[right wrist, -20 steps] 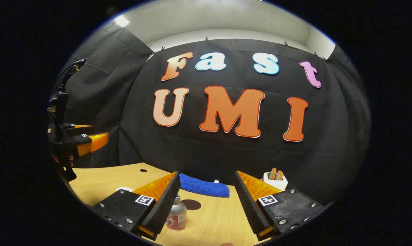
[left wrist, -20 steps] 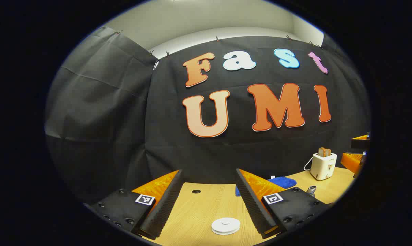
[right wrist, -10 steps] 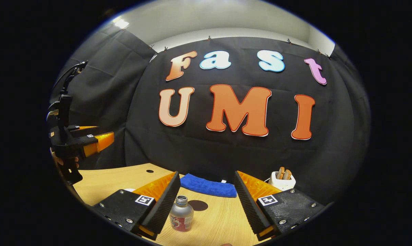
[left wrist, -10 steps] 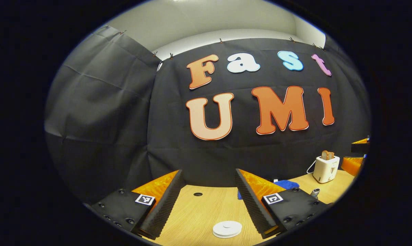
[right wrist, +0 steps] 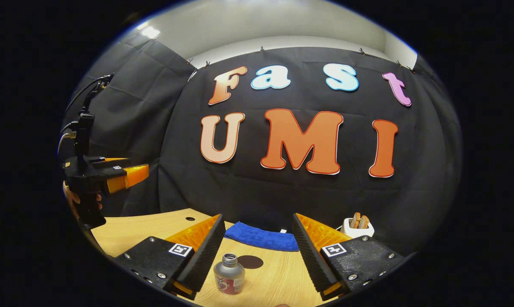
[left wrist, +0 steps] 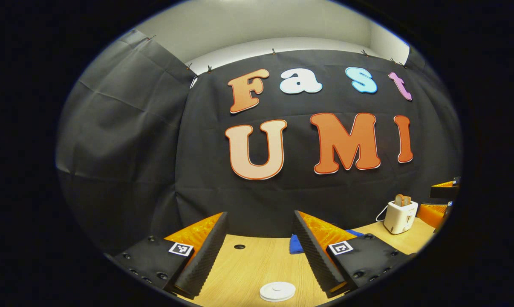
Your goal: Open the teacup lid with one hand, grasp the water bottle and pour water into the teacup with the other hand; after pouring, place the water bottle on the coaster and then close the teacup lid.
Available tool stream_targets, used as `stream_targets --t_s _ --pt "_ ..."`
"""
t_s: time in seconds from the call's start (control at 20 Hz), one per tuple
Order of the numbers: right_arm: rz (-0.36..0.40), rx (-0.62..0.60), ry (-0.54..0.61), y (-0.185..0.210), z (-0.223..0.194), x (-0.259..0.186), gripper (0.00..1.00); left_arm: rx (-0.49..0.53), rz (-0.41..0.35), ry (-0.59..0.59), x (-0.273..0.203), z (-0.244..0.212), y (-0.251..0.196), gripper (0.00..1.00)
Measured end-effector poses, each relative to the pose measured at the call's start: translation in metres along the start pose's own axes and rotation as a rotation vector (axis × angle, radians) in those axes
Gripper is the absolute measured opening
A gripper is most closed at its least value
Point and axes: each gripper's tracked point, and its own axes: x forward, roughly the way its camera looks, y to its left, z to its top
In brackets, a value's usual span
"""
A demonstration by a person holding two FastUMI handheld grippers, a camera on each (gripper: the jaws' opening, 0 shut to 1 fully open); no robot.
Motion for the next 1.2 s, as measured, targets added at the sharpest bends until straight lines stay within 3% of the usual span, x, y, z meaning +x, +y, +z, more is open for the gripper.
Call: stream_targets --t_s 0.05,0.1,0.2,0.3,0.4,0.45,0.65,1.2 --pt "0.003 0.001 0.003 0.000 -0.002 0.001 0.95 0.009 -0.003 0.006 0.001 -0.002 -0.001 1.00" --pt "0.005 0.004 0.011 0.002 -0.007 0.002 0.95 0.015 -0.010 0.018 0.002 -0.007 -0.003 0.94" --pt "0.016 0.021 0.032 0.004 -0.020 0.003 0.95 0.003 -0.034 0.054 0.006 -0.023 -0.009 1.00" --pt "0.042 0.040 0.065 0.011 -0.036 0.004 0.95 -0.001 -0.050 0.082 0.009 -0.038 -0.010 0.94" --pt "0.066 0.053 0.099 0.016 -0.052 0.006 0.95 0.028 -0.070 0.103 0.009 -0.055 -0.013 0.94" --pt "0.071 0.055 0.114 0.016 -0.059 0.004 0.95 0.038 -0.079 0.110 0.008 -0.061 -0.014 1.00" --pt "0.084 0.052 0.146 0.020 -0.075 0.005 0.95 0.034 -0.128 0.154 0.007 -0.093 -0.027 1.00" --pt "0.193 0.004 0.248 0.057 -0.133 0.000 0.95 0.038 -0.169 0.310 -0.001 -0.174 -0.032 1.00"
